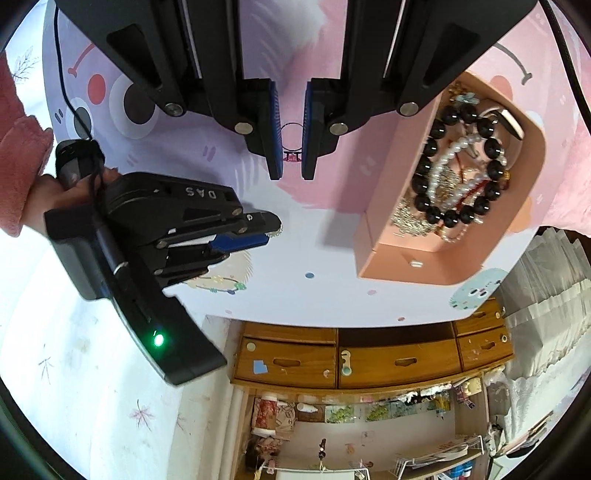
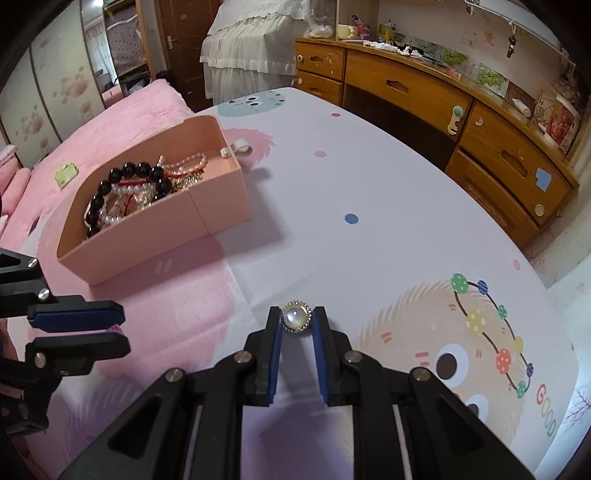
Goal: Organize jewelry
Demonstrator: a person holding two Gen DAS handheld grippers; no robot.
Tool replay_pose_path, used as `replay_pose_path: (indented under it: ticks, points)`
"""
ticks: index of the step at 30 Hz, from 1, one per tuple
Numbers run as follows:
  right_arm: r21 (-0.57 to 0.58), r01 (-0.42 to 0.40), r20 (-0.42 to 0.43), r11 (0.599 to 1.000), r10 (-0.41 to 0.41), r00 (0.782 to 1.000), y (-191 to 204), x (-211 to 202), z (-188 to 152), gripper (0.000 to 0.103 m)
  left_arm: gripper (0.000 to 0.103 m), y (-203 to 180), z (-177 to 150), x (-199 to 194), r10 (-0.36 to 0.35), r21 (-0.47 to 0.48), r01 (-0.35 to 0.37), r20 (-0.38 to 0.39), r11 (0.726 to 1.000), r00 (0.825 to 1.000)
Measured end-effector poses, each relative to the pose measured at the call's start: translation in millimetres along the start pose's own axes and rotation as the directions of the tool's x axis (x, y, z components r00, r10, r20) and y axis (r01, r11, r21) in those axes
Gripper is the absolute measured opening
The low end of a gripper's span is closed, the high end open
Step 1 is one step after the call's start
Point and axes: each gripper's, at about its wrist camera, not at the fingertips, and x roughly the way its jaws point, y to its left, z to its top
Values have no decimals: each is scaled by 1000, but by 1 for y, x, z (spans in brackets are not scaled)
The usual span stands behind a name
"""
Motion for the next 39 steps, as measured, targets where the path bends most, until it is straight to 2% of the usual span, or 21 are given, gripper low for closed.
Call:
replay_pose_path:
  ticks: [8,9,11,20,24,27,29,31,34,36,39]
  points:
    - [-10,81,-17,997,-81,997,28,0,5,13,8,23,5,-36,0,15,-1,24,1000,1000]
    - [-7,91,-17,996,-91,996,33,-1,5,11,8,26,6,-40,-2,15,1,25,1000,1000]
    - [28,89,-5,996,-89,996,38,-6,5,0,8,37,8,-49,-13,18,12,20,1000,1000]
    - [175,165,-38,971,-161,986,67,-15,6,0,8,90,14,-69,-70,63,69,5,996,998]
    - [226,184,-2,957,-188,982,78,-21,14,1,8,116,24,-75,-97,90,95,22,991,995]
    - [276,243,-26,930,-246,969,82,-17,21,6,8,135,30,-69,-131,107,129,13,986,991]
    - [311,285,-65,907,-278,958,82,-10,22,18,8,144,34,-64,-162,112,160,7,981,987]
    - [345,304,-86,888,-293,952,82,-5,22,38,8,149,36,-59,-194,106,193,1,975,981]
    - [379,331,-92,864,-321,943,86,-1,22,39,8,161,39,-48,-276,78,278,-29,957,961]
    - [403,356,-107,843,-343,933,86,1,21,39,11,162,39,-43,-302,72,305,-50,950,952]
    - [448,355,-105,820,-346,932,84,6,21,39,22,167,37,-38,-340,75,346,-79,935,937]
